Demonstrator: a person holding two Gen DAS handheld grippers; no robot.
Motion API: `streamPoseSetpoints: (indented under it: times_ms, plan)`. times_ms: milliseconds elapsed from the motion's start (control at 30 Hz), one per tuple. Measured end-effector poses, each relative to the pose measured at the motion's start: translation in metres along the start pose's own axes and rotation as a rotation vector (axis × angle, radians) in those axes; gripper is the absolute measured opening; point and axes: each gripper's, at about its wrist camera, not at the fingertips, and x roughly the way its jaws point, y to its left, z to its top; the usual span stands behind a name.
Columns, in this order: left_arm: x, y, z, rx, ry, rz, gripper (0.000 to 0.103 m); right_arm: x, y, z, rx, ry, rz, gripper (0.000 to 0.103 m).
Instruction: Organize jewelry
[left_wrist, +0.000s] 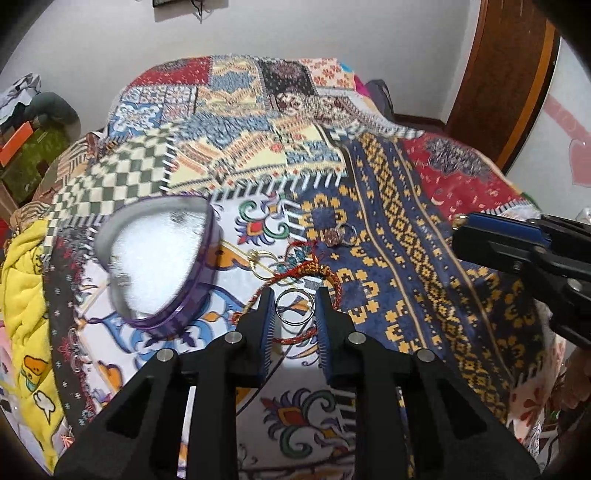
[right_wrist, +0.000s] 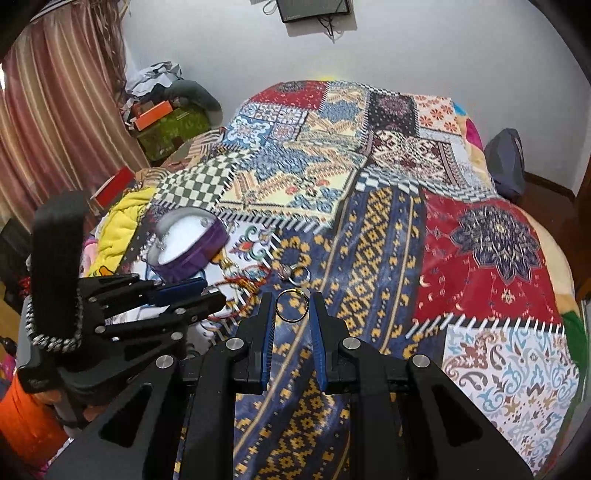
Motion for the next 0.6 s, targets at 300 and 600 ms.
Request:
streamPoseSetpoints:
  times_ms: [300, 600]
  plan:
    - [-0.048, 0.024, 0.008, -0.043, -0.107, 0.013, 0.021, -0.003, 0.027, 0.023, -0.039, -0.046, 0.02, 0.017]
    - [-0.076, 0.06, 0.012, -0.097, -0.191, 0.037, 0.021, 0.006, 0.058, 0.044, -0.08, -0.068, 0.051, 0.017]
